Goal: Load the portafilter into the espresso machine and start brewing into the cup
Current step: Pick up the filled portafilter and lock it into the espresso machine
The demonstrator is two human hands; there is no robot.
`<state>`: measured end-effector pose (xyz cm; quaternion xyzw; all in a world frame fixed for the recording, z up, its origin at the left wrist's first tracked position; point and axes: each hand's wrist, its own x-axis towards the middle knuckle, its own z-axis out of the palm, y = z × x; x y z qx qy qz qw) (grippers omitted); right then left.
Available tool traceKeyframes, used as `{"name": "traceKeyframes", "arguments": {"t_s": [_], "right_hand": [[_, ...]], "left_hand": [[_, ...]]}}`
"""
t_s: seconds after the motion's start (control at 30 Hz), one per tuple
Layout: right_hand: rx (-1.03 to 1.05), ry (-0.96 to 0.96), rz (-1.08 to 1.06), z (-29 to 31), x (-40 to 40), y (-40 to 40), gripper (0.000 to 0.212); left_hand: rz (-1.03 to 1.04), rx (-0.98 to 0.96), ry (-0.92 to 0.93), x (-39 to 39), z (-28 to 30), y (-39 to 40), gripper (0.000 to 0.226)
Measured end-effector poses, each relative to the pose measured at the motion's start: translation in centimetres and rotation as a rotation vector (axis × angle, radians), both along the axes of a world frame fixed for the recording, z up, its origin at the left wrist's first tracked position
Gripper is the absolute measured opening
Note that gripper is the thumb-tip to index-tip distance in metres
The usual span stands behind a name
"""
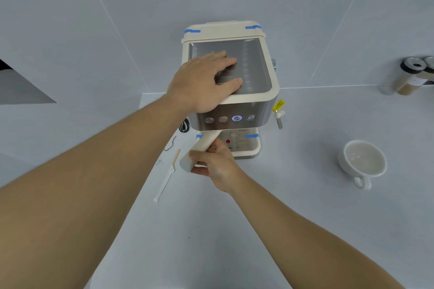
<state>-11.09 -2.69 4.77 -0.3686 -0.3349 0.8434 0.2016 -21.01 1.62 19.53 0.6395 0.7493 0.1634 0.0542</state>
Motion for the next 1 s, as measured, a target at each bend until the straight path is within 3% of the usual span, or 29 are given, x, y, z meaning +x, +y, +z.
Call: {"name": "traceKeyframes", "arguments": {"t_s": [0.33, 0.6, 0.83, 1.0], "right_hand": [[0.022, -0.028, 0.026, -0.7, -0.1, -0.4, 0.048], [-0.01, -0.013, -0.041, -0.5, -1.9, -0.7, 0.042], [-0.081, -0.043, -0.164, -0.1, -4.9, -1.1, 0.053], [-0.099, -0.009, -0.197, 0.1, -5.7, -1.1, 0.045]], "left_hand": [[-0.005, 0.001, -0.001, -0.6, -0.7, 0.4, 0.056], [-0.012, 0.007, 0.007, -0.8, -1.0, 0.6, 0.058], [-0.021, -0.009, 0.017, -0.9, -1.1, 0.7, 0.058], [-0.093, -0.075, 0.035, -2.0, -0.8, 0.8, 0.059]]}}
